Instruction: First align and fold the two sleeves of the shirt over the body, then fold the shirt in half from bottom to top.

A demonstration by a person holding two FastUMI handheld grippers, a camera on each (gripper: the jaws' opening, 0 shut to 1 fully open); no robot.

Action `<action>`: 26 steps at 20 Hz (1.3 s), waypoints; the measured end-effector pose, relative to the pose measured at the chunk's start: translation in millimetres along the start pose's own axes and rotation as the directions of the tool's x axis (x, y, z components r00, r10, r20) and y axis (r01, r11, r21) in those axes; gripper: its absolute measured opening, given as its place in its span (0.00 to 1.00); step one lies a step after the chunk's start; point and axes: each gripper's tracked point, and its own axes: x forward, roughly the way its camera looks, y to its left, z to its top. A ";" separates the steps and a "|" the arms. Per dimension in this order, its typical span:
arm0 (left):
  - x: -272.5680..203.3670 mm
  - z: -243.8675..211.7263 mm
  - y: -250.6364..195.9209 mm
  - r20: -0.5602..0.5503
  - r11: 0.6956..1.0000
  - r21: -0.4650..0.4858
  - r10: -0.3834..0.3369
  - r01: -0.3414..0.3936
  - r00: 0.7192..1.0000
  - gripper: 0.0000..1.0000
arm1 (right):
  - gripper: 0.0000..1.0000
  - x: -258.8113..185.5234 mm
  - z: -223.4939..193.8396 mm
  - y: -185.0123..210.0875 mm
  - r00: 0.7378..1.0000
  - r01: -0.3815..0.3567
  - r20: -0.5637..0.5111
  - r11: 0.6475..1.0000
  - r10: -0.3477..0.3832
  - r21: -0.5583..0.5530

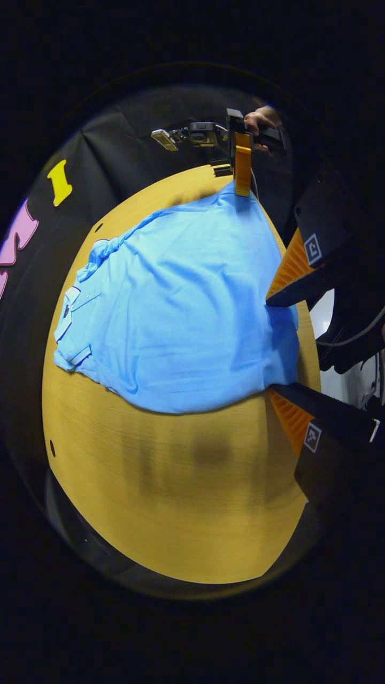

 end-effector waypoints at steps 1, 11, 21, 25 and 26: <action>-0.2 0.2 -1.5 -0.001 1.000 0.010 -0.011 0.011 1.000 0.91 | 0.54 5.5 -0.2 -5.2 1.000 0.007 0.005 1.000 -0.007 0.008; -6.7 17.0 3.6 0.087 1.000 -0.010 -0.027 0.027 0.996 0.07 | 0.06 12.9 14.4 14.8 0.995 -0.089 0.036 0.995 0.088 0.033; -52.1 122.9 0.5 0.366 0.998 -0.014 -0.049 0.058 0.929 0.06 | 0.01 -20.1 105.7 76.0 0.938 -0.268 0.215 0.962 0.272 -0.052; -70.4 182.8 -3.3 0.451 0.999 0.018 -0.049 0.046 0.891 0.06 | 0.01 -47.6 185.3 97.4 0.897 -0.260 0.331 0.956 0.292 -0.139; -74.1 199.9 -5.4 0.465 0.999 0.026 -0.049 0.042 0.884 0.06 | 0.06 -53.2 204.9 101.0 0.890 -0.242 0.352 0.955 0.290 -0.174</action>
